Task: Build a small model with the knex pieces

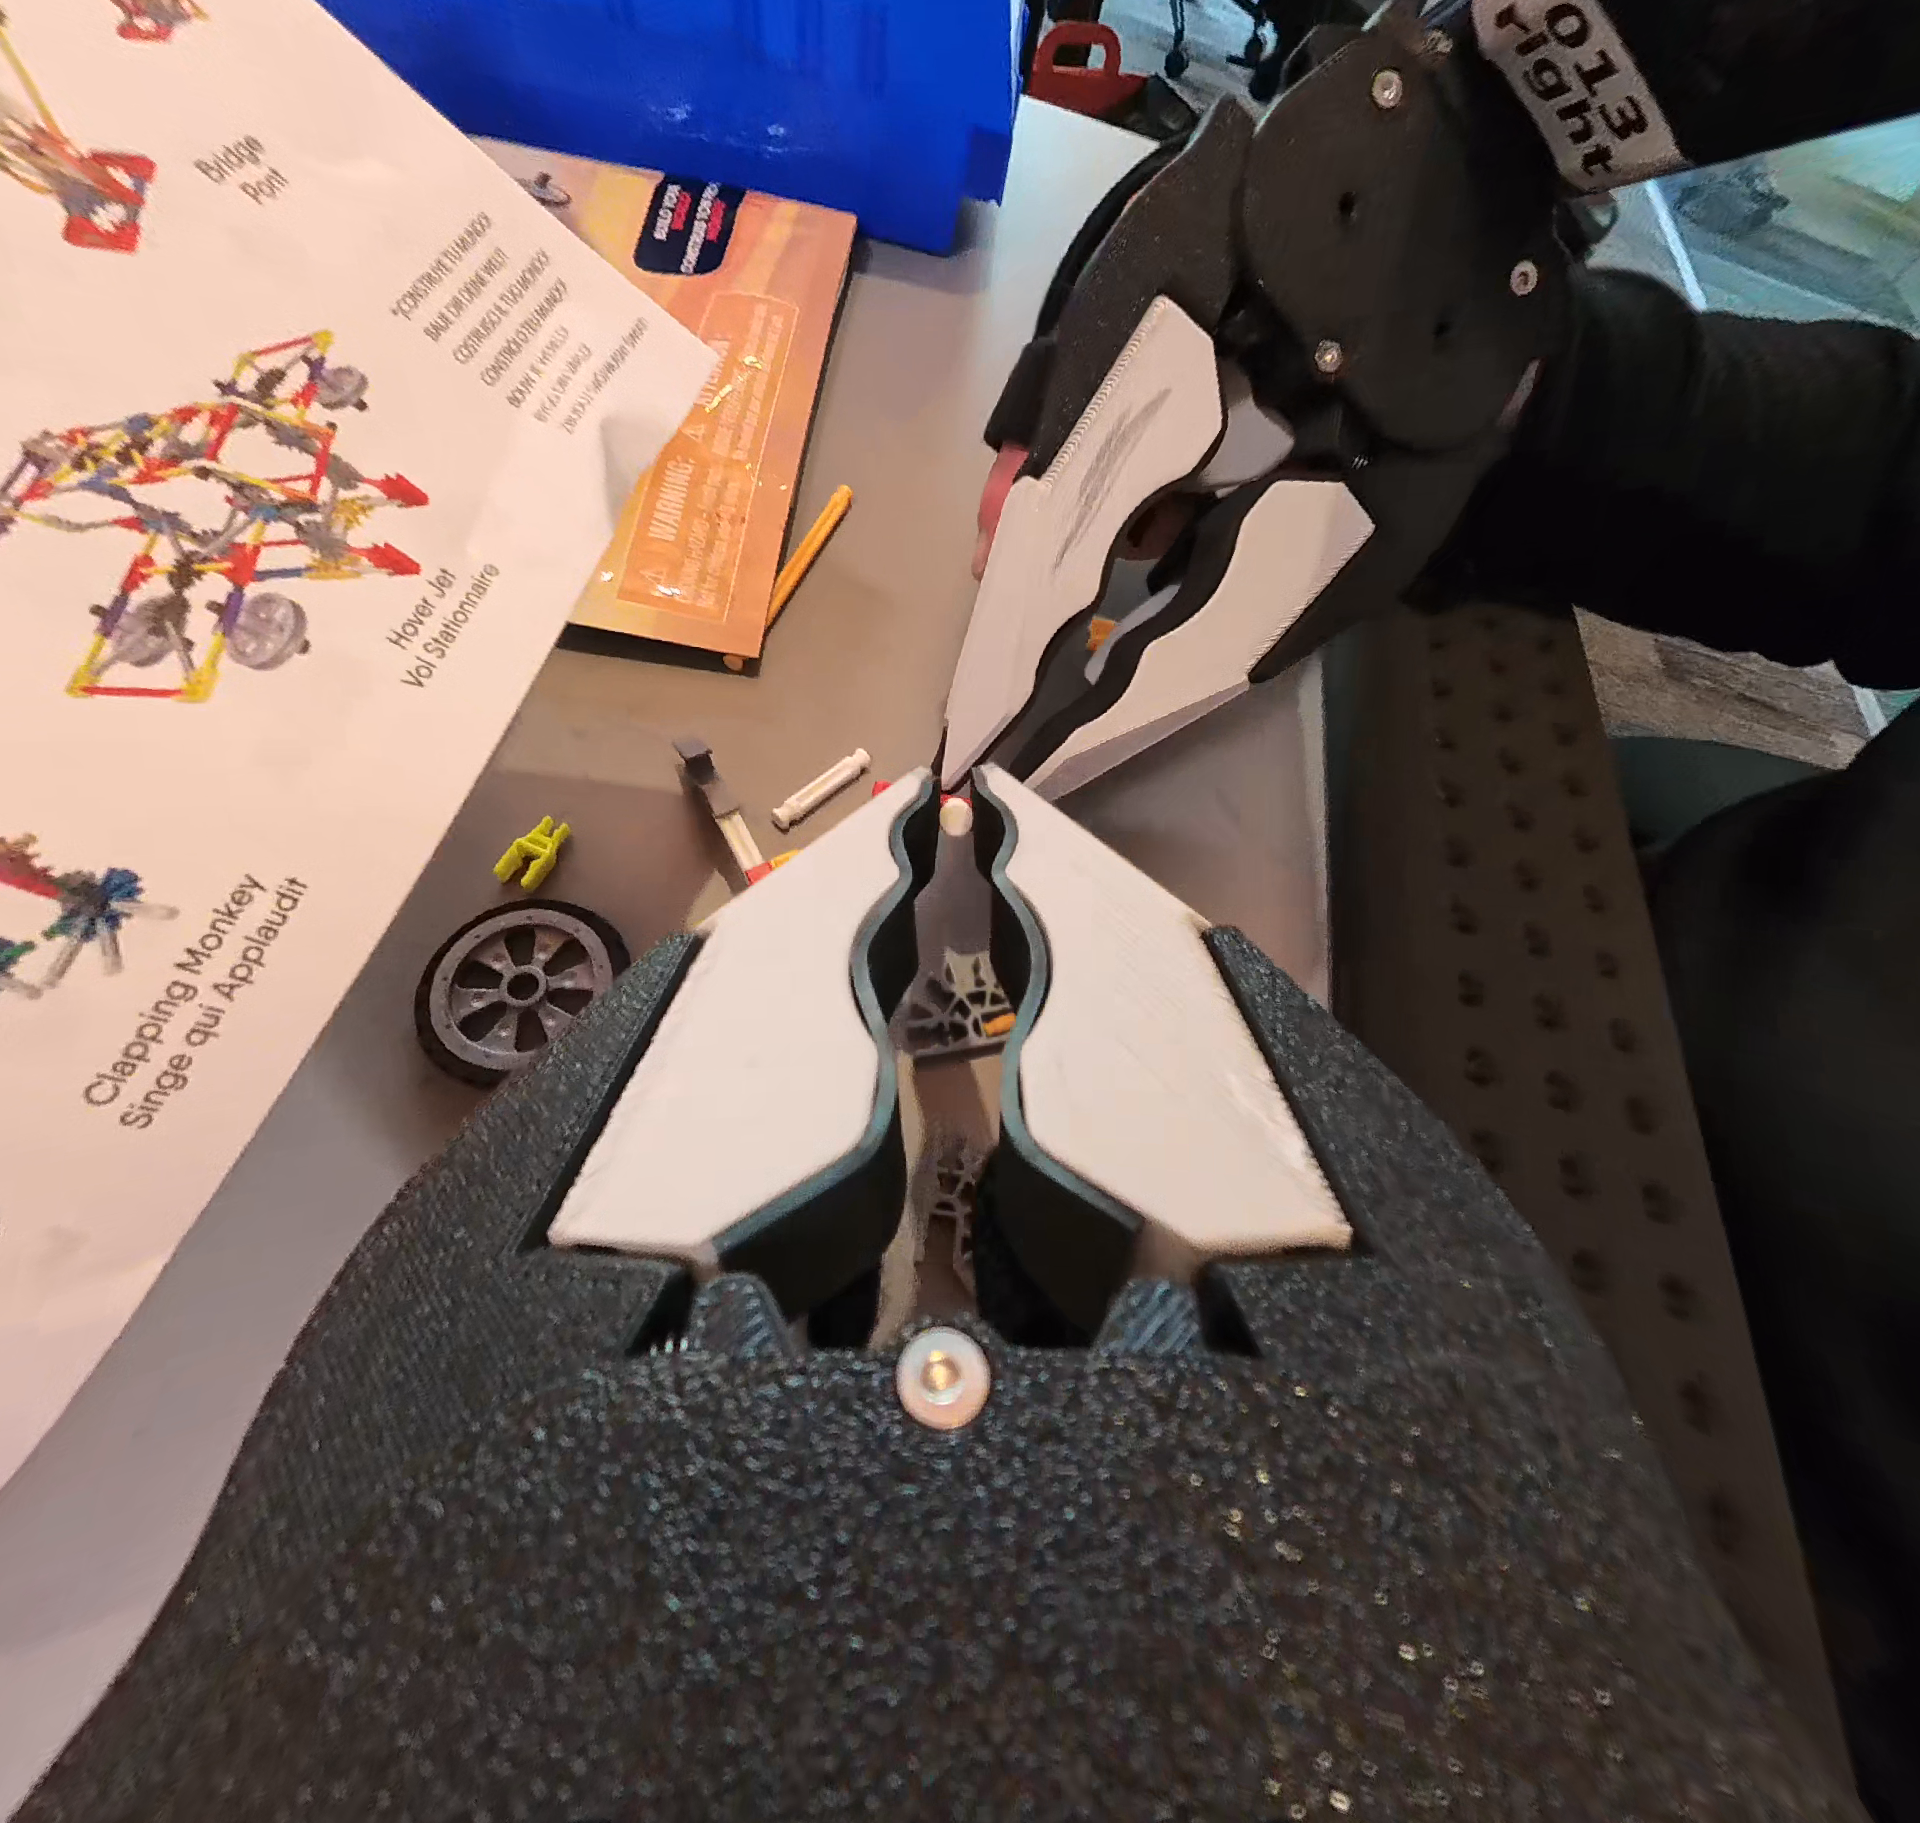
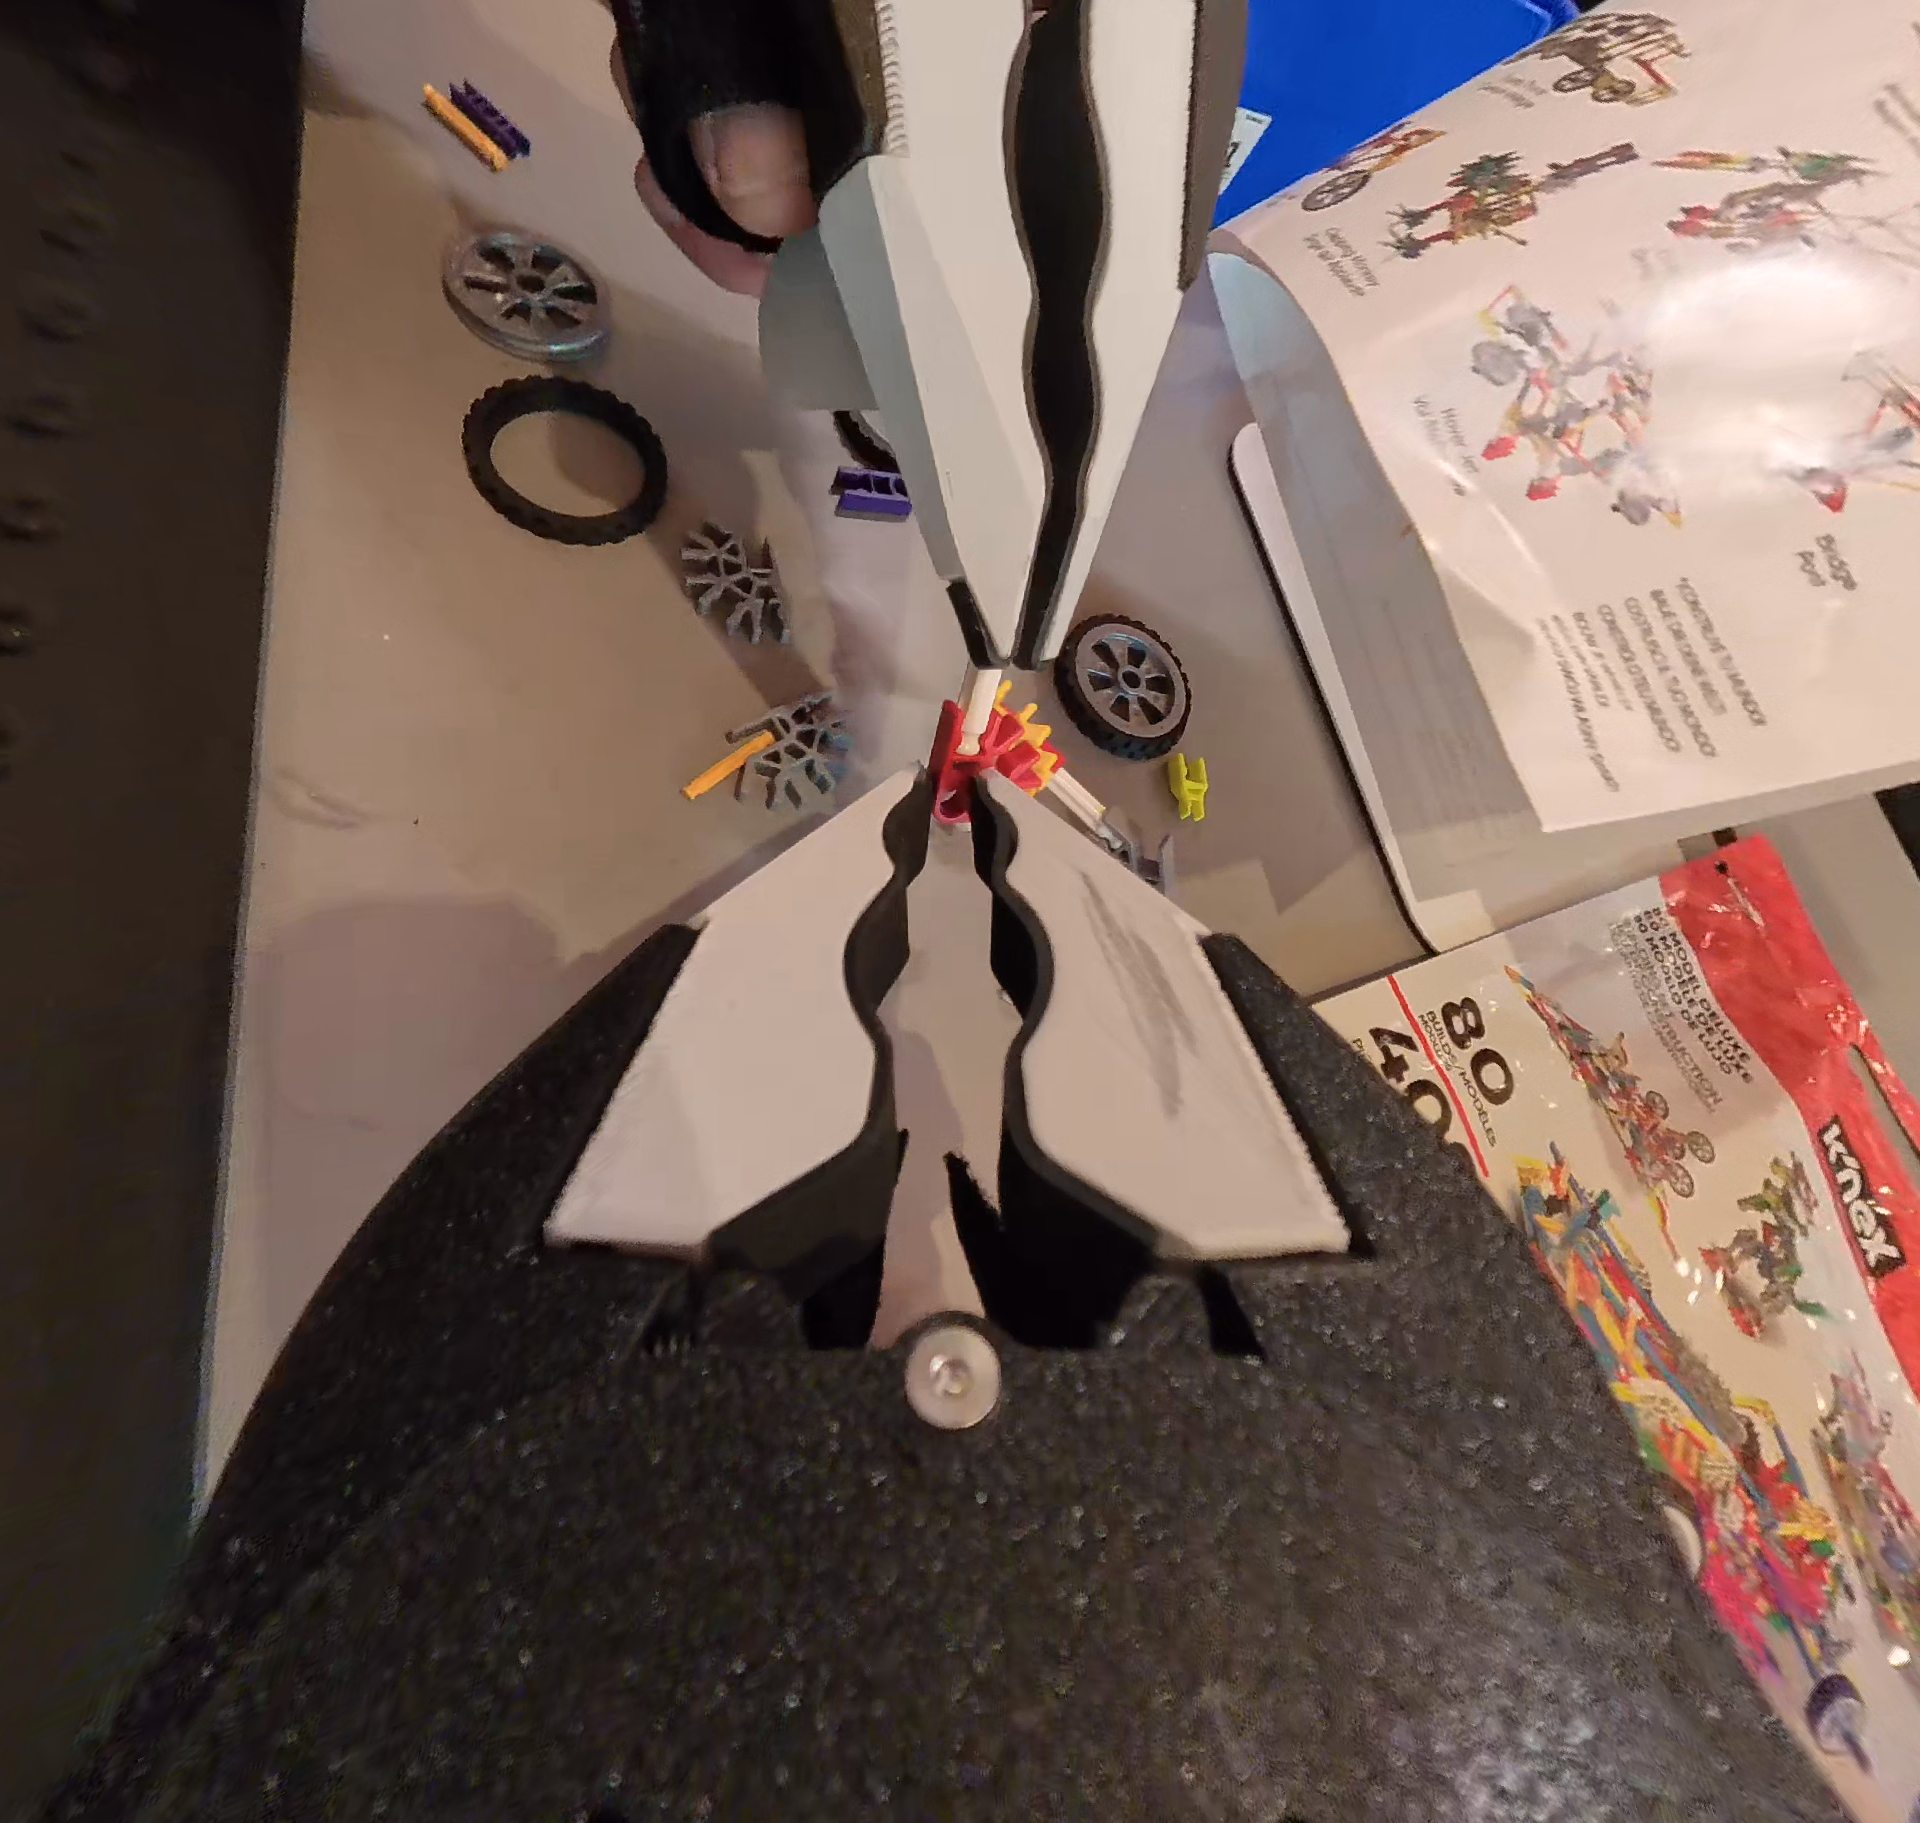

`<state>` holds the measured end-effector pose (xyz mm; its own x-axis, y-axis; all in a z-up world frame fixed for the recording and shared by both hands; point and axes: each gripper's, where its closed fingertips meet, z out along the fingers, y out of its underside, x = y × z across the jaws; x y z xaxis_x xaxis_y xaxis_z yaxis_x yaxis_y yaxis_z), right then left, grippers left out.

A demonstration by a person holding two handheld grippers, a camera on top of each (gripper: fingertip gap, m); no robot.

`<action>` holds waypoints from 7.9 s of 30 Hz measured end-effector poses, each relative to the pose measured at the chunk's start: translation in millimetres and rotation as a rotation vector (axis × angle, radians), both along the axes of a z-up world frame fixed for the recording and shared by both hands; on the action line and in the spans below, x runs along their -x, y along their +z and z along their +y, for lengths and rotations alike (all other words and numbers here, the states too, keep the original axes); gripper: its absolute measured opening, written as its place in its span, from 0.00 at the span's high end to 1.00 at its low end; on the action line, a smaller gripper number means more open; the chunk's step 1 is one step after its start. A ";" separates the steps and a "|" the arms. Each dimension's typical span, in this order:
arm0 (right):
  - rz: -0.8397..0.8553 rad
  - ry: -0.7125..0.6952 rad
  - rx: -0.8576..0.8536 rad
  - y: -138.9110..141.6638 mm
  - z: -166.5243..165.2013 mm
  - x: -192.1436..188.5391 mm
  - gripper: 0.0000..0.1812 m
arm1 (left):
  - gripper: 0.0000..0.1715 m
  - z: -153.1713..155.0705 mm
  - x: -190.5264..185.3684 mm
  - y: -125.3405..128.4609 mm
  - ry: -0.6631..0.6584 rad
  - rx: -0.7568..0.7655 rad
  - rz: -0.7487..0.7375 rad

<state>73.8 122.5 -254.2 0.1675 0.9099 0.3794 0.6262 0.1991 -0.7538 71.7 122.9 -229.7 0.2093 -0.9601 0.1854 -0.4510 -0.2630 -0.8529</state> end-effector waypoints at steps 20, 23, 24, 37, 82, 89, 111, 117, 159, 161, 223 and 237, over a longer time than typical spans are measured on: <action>-0.084 0.038 0.109 -28.7 -10.5 4.0 0.89 | 0.88 4.6 37.3 -48.7 -0.005 -0.279 0.401; -0.106 0.046 0.102 -32.6 -12.0 6.2 0.89 | 0.83 12.9 39.3 -61.8 0.013 -0.295 0.447; -0.109 0.046 0.100 -32.9 -12.3 6.3 0.89 | 0.83 13.8 39.9 -67.3 0.009 -0.290 0.464; -0.026 0.005 0.189 -22.3 -6.6 0.2 0.89 | 0.92 5.7 30.5 -60.1 -0.021 -0.391 0.438; -0.243 0.243 0.257 -11.5 21.0 -1.3 0.97 | 0.92 33.5 8.6 -54.0 0.031 -0.410 0.363; -0.278 0.285 0.313 -12.4 18.7 0.8 0.97 | 0.93 27.2 12.4 -53.7 -0.108 -0.405 0.379; -0.444 0.313 0.265 -19.1 17.3 17.5 0.97 | 0.85 22.6 25.0 -56.4 -0.121 -0.423 0.449; -0.469 0.316 0.246 -20.9 17.0 15.6 0.97 | 0.86 23.9 23.0 -55.6 -0.114 -0.420 0.434; -0.266 0.307 0.274 6.3 16.4 5.3 0.97 | 0.95 14.0 11.3 -15.6 -0.057 -0.437 0.260; -0.301 0.307 0.275 0.4 15.7 4.4 0.97 | 0.89 15.1 13.4 -15.6 -0.046 -0.457 0.284; -0.375 0.304 0.295 -20.5 31.5 5.2 0.97 | 0.89 31.9 12.6 -52.0 -0.036 -0.211 0.300; -0.363 0.292 0.308 -24.3 36.3 5.9 0.98 | 0.86 32.7 18.1 -49.2 -0.031 -0.255 0.333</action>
<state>67.8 158.8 -278.5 -0.2004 0.9768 0.0752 0.8084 0.2083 -0.5506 53.6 155.7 -278.9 0.1878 -0.9733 -0.1317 -0.7177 -0.0444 -0.6950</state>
